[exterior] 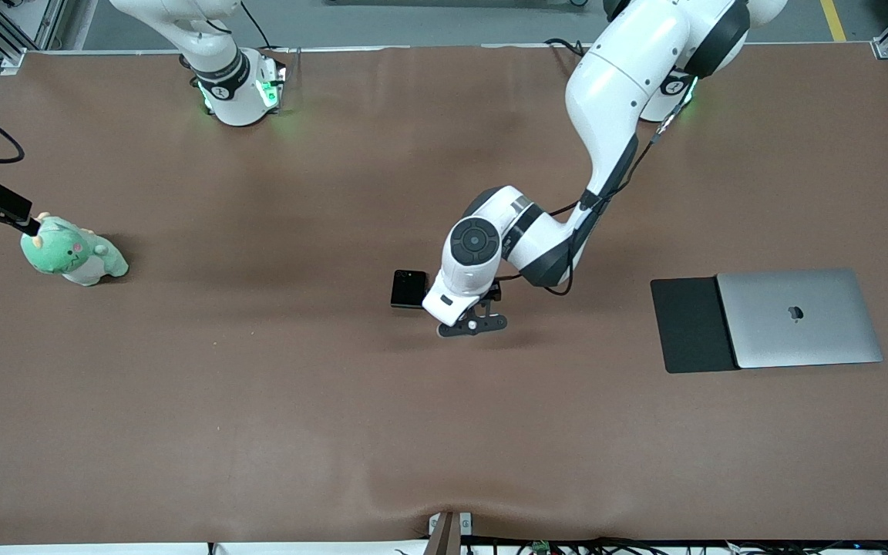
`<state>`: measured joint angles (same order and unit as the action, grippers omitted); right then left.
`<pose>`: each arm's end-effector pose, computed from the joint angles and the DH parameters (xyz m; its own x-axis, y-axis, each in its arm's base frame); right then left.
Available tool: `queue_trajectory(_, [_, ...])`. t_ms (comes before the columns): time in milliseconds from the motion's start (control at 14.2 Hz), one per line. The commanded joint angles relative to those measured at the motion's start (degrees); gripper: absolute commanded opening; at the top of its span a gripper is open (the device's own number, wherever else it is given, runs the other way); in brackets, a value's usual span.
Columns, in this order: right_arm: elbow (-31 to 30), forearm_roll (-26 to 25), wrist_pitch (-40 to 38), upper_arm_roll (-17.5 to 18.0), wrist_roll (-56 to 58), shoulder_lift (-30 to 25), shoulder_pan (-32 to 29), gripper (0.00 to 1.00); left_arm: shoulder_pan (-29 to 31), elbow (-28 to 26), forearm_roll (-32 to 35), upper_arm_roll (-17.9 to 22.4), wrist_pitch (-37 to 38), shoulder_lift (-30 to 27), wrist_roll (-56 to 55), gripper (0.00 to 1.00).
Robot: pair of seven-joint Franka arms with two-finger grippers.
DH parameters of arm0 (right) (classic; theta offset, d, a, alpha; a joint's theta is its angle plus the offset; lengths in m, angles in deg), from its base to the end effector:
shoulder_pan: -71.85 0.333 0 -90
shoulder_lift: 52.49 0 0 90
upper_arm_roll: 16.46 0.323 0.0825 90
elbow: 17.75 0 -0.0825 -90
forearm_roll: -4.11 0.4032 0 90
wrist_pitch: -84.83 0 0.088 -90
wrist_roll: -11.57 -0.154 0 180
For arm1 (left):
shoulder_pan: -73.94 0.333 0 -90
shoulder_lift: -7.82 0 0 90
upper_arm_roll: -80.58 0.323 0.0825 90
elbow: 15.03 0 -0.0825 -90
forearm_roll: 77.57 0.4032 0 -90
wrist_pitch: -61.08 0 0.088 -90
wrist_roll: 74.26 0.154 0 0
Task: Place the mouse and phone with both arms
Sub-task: 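Lower the left gripper over the white mouse and close on it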
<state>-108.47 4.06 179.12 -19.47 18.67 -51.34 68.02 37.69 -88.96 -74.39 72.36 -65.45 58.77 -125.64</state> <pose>0.5849 -0.0700 0.5734 0.9991 0.0048 0.0417 0.0045 -1.0000 0.0071 0.5703 -0.5237 0.1627 0.9895 0.1414 -0.0283 0.1431 -0.9873 0.0694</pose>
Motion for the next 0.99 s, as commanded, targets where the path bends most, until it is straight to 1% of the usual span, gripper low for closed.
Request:
queue_trajectory(0, [1.42, -0.74, -2.08, 0.38, -0.15, 0.60, -0.48, 1.00, -1.55, 1.95, 0.51, 0.58, -2.31, 2.40, -2.49, 1.00])
queue_trajectory(917, [1.34, -0.65, -2.80, 0.38, -0.15, 0.60, -0.92, 1.00, -2.95, 0.63, 1.30, 0.67, -2.67, 3.46, -4.34, 1.00])
